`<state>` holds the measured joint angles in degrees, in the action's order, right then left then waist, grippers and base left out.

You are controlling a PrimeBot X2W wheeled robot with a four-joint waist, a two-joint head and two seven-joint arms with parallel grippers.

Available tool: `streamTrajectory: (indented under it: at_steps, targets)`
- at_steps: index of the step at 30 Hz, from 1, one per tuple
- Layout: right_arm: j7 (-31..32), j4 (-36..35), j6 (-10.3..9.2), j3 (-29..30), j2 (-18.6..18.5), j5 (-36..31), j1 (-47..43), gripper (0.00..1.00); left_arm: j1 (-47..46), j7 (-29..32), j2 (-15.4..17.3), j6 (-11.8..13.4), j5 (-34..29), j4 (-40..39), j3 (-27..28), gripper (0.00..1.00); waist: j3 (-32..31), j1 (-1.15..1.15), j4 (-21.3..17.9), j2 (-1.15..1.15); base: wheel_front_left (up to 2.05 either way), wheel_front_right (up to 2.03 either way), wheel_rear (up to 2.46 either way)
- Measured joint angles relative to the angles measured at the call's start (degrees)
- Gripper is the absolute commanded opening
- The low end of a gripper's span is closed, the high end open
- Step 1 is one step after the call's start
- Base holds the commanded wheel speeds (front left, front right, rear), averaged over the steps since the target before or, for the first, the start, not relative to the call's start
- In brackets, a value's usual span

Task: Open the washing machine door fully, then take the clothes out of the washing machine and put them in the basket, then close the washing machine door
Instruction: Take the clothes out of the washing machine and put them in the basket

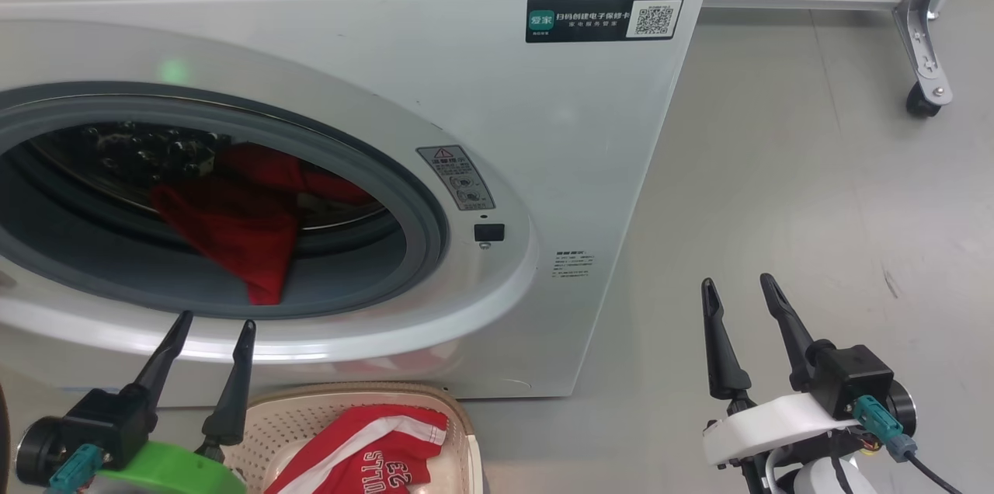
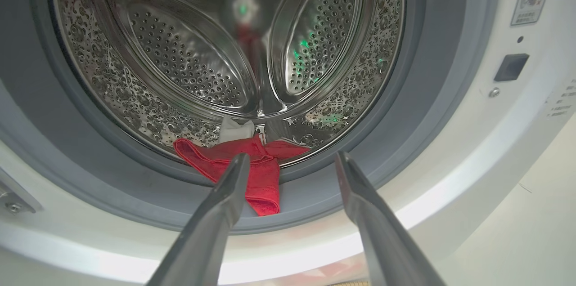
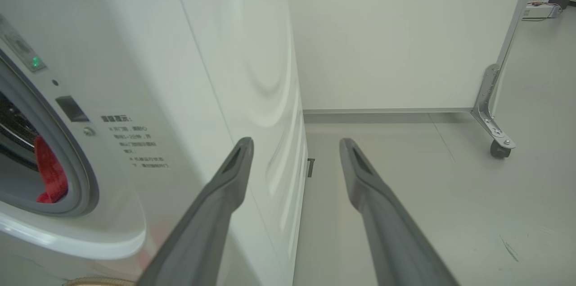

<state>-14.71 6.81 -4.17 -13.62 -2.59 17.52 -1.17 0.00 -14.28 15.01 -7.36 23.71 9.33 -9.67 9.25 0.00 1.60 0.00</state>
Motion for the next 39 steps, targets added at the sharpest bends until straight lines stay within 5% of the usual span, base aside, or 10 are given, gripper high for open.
streamTrajectory:
  at_steps: [12,39]
  targets:
    - [0.0,-0.26,0.0,-1.97,0.0,-0.34,0.93,1.0,-4.04,0.0,1.6,0.0,3.28,6.98,-4.28,1.0,3.1,0.0,-1.37,0.0,0.0,0.0,0.0]
    - [0.0,-0.62,-0.71,-5.03,-0.04,-0.25,3.89,1.0,-22.98,7.2,3.9,-0.01,-0.21,27.32,-7.77,1.0,8.43,0.0,-8.1,0.0,0.0,0.0,0.0]
